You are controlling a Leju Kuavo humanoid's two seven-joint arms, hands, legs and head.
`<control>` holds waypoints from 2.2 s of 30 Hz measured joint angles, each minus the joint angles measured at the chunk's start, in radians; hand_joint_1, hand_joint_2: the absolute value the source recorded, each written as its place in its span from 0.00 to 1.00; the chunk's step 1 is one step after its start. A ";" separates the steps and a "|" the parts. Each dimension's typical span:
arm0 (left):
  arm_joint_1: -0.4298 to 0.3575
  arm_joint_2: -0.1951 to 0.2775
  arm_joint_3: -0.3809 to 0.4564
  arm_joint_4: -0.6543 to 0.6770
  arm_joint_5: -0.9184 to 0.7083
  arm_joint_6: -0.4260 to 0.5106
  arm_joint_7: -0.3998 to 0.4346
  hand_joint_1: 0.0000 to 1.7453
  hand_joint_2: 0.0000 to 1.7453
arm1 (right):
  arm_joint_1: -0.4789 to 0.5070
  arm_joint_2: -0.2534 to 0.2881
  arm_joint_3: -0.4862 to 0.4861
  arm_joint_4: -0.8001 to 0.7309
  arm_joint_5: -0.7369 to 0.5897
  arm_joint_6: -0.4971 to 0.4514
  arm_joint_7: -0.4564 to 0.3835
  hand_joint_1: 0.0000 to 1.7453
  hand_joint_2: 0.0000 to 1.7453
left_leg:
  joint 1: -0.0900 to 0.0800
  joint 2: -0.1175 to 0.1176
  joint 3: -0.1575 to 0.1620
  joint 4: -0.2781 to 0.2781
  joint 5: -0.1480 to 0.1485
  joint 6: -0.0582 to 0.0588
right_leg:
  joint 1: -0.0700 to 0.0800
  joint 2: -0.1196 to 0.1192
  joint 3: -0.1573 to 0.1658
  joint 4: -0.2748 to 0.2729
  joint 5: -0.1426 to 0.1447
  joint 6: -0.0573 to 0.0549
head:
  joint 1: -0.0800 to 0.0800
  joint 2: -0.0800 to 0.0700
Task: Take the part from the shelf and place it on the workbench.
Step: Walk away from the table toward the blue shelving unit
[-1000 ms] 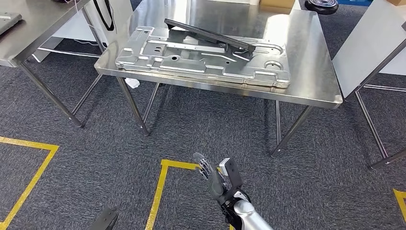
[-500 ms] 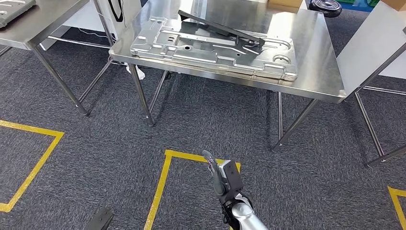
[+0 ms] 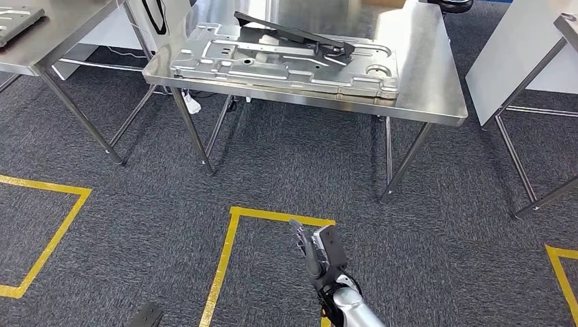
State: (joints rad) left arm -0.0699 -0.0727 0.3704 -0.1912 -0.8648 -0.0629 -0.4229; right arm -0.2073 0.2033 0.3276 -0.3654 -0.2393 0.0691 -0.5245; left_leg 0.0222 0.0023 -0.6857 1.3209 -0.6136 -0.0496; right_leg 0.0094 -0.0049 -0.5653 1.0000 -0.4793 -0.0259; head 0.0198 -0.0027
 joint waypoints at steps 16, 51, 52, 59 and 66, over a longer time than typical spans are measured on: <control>0.002 -0.017 0.010 0.007 0.000 -0.008 0.004 0.00 0.00 | -0.005 -0.023 -0.045 0.023 -0.011 -0.020 0.047 0.00 0.00 | 0.004 0.040 0.100 -0.270 0.112 0.045 | -0.010 0.016 -0.123 0.294 -0.110 0.047 | 0.031 0.000; -0.008 -0.045 0.013 0.007 -0.029 0.008 0.116 0.00 1.00 | 0.024 -0.073 -0.035 0.103 0.196 -0.300 0.325 0.00 1.00 | 0.002 0.008 0.114 -0.257 0.089 0.032 | 0.001 0.012 -0.024 0.056 -0.009 0.040 | 0.040 0.000; -0.008 -0.046 0.013 0.007 -0.037 0.012 0.133 0.00 1.00 | 0.031 -0.080 -0.022 0.114 0.225 -0.333 0.371 0.00 1.00 | 0.002 0.007 0.112 -0.258 0.091 0.028 | 0.004 0.012 -0.022 0.051 -0.014 0.038 | 0.041 0.000; 0.002 -0.046 0.011 0.007 -0.061 0.028 0.221 0.00 1.00 | 0.109 -0.153 0.061 0.168 0.319 -0.412 0.612 0.00 1.00 | -0.003 0.002 0.023 -0.047 -0.029 0.013 | -0.007 0.010 -0.013 0.021 -0.010 0.016 | 0.016 0.000; 0.015 -0.034 0.012 0.007 -0.056 0.029 0.229 0.00 1.00 | 0.148 -0.187 0.082 0.188 0.306 -0.389 0.614 0.00 1.00 | 0.005 -0.005 0.113 -0.232 0.079 0.008 | -0.008 0.017 -0.026 0.055 -0.022 0.035 | -0.001 0.000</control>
State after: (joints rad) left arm -0.0551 -0.1068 0.3826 -0.1840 -0.9211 -0.0341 -0.1941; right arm -0.0598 0.0163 0.4101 -0.1779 0.0666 -0.3197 0.0897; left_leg 0.0271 -0.0023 -0.5729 1.0892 -0.5348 -0.0417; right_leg 0.0018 0.0125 -0.5909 1.0549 -0.5010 0.0089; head 0.0189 -0.0027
